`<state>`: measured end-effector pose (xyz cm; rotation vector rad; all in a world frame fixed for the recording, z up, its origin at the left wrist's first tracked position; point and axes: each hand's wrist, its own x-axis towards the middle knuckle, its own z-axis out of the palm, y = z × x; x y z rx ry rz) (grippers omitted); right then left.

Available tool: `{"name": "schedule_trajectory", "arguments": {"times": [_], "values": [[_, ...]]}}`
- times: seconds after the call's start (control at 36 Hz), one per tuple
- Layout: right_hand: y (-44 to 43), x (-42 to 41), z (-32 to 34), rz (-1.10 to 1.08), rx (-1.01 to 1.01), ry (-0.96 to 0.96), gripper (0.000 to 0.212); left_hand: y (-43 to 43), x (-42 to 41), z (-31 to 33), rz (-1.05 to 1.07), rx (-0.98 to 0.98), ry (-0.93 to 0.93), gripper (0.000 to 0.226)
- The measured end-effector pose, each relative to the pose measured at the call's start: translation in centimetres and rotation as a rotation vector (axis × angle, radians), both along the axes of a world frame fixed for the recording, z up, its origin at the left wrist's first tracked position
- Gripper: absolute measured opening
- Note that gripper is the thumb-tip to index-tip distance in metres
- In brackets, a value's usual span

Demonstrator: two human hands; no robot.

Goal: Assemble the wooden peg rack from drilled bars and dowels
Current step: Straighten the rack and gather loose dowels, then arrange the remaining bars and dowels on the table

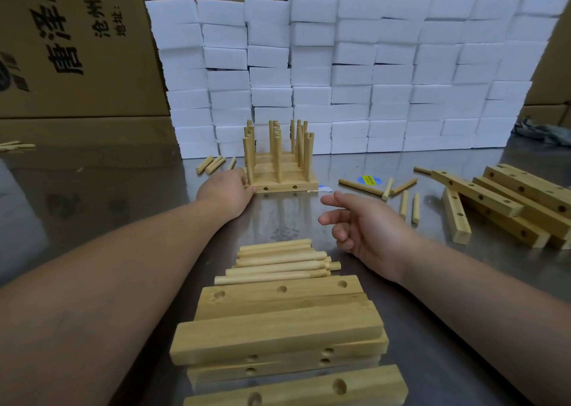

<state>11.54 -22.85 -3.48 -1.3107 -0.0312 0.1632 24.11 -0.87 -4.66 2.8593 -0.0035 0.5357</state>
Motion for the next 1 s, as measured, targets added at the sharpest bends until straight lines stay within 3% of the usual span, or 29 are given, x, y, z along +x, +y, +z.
{"name": "schedule_trajectory", "arguments": {"times": [0.31,0.58,0.78,0.92,1.0], "values": [[-0.1,0.1,-0.1,0.001,-0.005,-0.009,0.016,-0.1,0.0,0.2,0.018,-0.031,0.015,0.021],[-0.3,0.2,-0.3,0.022,-0.007,-0.017,0.018,-0.5,-2.6,0.3,0.029,-0.172,-0.054,0.021],[-0.2,0.2,-0.3,0.027,-0.022,-0.024,0.018,-1.3,-6.4,1.2,-0.130,-0.647,0.229,0.027],[-0.2,-0.1,0.0,0.025,-0.031,-0.024,0.016,-1.6,-10.5,2.1,-0.221,-0.674,0.420,0.018],[-0.2,-0.3,0.0,0.023,-0.030,-0.028,0.016,-1.5,-12.1,2.3,-0.378,-0.561,0.511,0.020]]}}
